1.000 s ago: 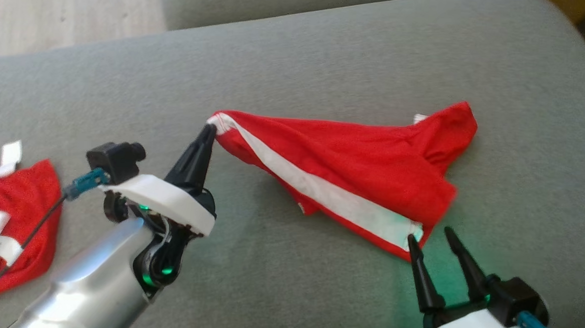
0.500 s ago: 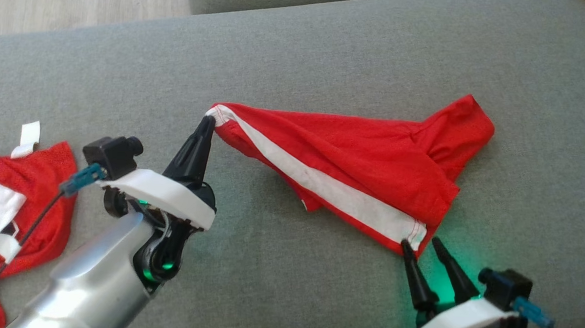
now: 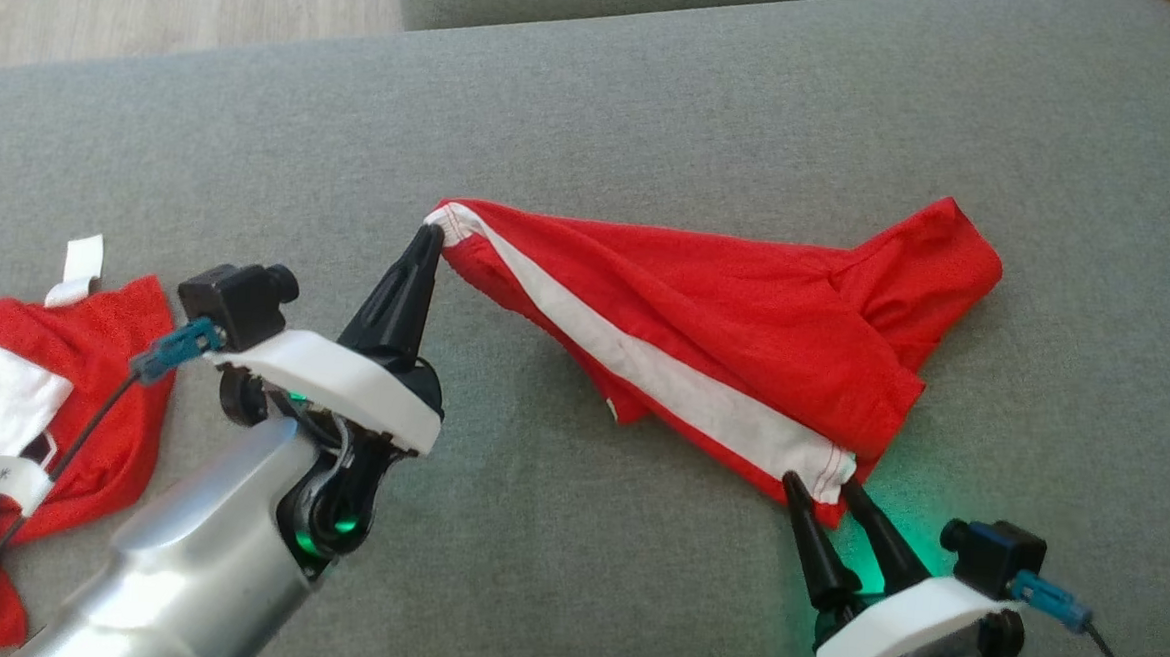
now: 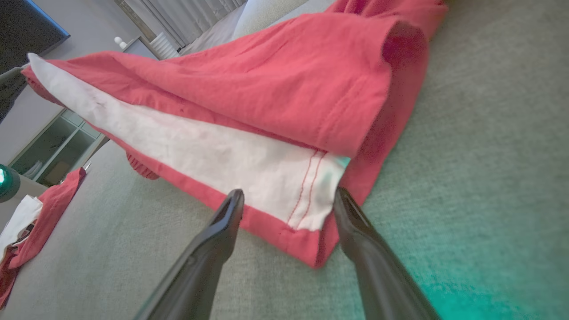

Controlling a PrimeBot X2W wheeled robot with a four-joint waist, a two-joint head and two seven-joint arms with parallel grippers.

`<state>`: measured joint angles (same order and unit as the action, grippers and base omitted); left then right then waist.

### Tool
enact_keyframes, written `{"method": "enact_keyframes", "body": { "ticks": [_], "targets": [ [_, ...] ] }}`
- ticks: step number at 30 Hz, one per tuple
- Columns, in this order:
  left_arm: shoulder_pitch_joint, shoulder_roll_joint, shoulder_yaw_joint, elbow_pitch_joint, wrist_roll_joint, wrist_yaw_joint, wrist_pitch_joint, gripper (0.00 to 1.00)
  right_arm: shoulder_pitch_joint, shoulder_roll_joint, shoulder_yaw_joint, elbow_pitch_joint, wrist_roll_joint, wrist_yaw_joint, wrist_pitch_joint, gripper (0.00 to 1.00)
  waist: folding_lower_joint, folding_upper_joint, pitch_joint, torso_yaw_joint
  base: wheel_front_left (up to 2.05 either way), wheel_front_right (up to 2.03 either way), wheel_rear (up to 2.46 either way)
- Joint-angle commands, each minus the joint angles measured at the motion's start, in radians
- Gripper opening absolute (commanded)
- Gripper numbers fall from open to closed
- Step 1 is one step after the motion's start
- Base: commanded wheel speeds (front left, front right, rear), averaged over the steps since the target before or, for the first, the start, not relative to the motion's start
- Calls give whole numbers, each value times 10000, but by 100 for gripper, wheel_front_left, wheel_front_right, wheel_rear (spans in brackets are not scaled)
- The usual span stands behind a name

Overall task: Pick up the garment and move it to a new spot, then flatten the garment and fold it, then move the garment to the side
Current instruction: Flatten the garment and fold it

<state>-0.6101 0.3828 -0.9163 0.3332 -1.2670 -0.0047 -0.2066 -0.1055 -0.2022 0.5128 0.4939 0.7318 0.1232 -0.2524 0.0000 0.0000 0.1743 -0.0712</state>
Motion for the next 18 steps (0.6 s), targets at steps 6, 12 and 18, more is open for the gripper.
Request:
{"method": "enact_keyframes", "body": {
  "ticks": [6,12,18],
  "targets": [
    [-481,139,326,-166,26,-50,-45,0,-438,-56,333,-118,257,75,-94,79,0,0,-43,86,0,0,0],
    [-447,156,327,-131,13,-69,-54,0,-561,-156,461,-176,193,75,-94,0,0,0,-113,104,0,0,0],
    [-320,485,358,-363,45,-136,-56,0,-400,-562,38,-1528,11,75,-94,0,0,0,-458,-32,0,0,0]
  ]
}}
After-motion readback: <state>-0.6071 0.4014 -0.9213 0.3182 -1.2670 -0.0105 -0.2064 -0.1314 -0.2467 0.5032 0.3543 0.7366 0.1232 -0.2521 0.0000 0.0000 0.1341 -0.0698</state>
